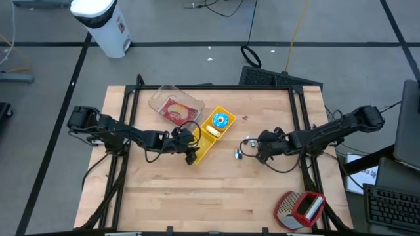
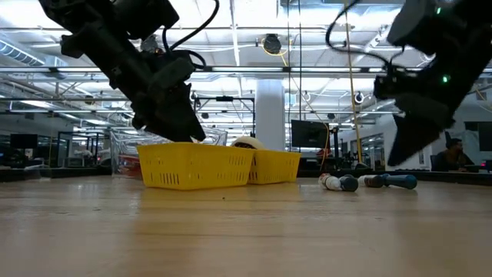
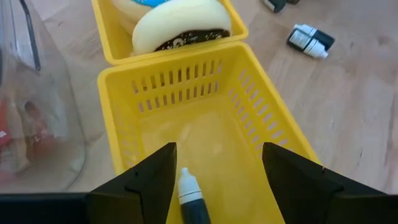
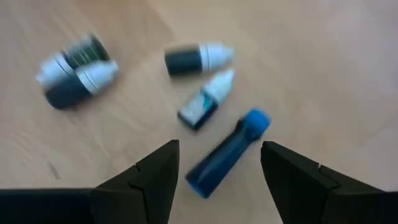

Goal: Pick & Place Food Item
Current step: Put the blue food coloring bottle into the bottom yellow bin

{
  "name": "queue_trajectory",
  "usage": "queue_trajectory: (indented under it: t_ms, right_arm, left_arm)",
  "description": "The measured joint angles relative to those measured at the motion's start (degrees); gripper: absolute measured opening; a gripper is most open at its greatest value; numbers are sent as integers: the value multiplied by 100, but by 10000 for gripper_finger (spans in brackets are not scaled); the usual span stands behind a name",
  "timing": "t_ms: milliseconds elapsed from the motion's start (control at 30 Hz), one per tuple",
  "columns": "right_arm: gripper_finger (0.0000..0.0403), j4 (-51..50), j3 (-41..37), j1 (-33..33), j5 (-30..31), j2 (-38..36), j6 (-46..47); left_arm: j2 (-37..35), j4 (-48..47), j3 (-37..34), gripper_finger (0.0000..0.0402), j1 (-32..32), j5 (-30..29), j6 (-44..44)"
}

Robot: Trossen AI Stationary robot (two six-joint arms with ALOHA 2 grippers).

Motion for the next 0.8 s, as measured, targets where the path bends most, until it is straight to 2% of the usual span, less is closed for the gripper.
queue_trajectory:
  t_ms: [167, 433, 567, 800]
  right_arm:
    - [204, 187, -337, -201, -450, 258, 176]
    - [183, 351, -399, -342, -463, 383, -224]
    - [145, 402, -403, -342, -461, 389, -475]
    - [42, 500, -406, -389, -440, 394, -983]
  left_arm:
    - [0, 77, 2, 238, 0, 4, 24]
    - [0, 166, 4, 241, 0, 11, 196]
    - [0, 166, 4, 241, 0, 6, 193]
    - [0, 182, 4, 241, 0, -4, 166]
